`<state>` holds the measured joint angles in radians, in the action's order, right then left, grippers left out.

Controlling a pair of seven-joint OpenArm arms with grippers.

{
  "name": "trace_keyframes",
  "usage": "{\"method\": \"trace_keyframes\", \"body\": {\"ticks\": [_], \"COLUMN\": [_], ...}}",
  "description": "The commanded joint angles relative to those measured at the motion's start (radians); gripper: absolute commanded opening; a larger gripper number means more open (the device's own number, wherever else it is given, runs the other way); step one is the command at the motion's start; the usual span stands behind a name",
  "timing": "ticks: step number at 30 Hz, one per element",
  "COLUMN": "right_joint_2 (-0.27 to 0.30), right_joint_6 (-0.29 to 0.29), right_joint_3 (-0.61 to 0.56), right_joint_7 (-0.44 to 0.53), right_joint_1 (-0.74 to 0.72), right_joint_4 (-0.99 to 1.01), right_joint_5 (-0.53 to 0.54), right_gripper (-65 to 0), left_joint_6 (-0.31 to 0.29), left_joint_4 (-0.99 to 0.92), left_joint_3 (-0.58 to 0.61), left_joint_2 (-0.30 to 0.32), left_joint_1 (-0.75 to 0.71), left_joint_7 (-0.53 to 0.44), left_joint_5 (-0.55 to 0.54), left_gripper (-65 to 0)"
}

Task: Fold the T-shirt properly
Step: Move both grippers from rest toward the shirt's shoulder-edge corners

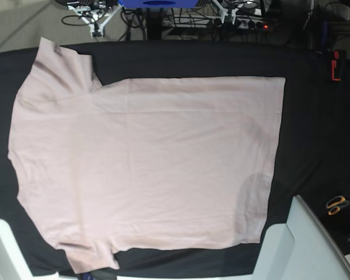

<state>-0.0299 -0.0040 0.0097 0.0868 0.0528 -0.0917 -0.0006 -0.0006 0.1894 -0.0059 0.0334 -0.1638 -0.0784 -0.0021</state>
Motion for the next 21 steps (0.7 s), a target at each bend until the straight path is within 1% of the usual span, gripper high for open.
{"method": "trace_keyframes", "body": {"ticks": [1, 14, 18, 21], "right_joint_2": [0.002, 0.003, 0.002, 0.002], "right_joint_6": [-0.003, -0.003, -0.003, -0.003], "right_joint_3": [0.003, 0.002, 0.002, 0.002], "right_joint_7": [0.006, 0.009, 0.064, 0.075], "right_joint_1": [0.012, 0.022, 0.026, 0.035], "right_joint_4": [-0.001, -0.001, -0.001, -0.001], "right_joint_5": [0.003, 0.001, 0.001, 0.001], "right_gripper": [-65.0, -64.8, -64.8, -64.8], "left_joint_6": [0.0, 0.0, 0.0, 0.0], "left_joint_4": [0.0, 0.0, 0.0, 0.0], "left_joint_3": [-0.001, -0.001, -0.001, -0.001], "left_joint_2": [0.003, 0.003, 0.003, 0.003], "left_joint_1": [-0.004, -0.006, -0.006, -0.006], "left_joint_7": [-0.005, -0.01, -0.01, -0.01], "left_joint_5": [-0.003, -0.003, -0.003, -0.003], "left_gripper": [-65.0, -65.0, -65.0, -65.0]}}
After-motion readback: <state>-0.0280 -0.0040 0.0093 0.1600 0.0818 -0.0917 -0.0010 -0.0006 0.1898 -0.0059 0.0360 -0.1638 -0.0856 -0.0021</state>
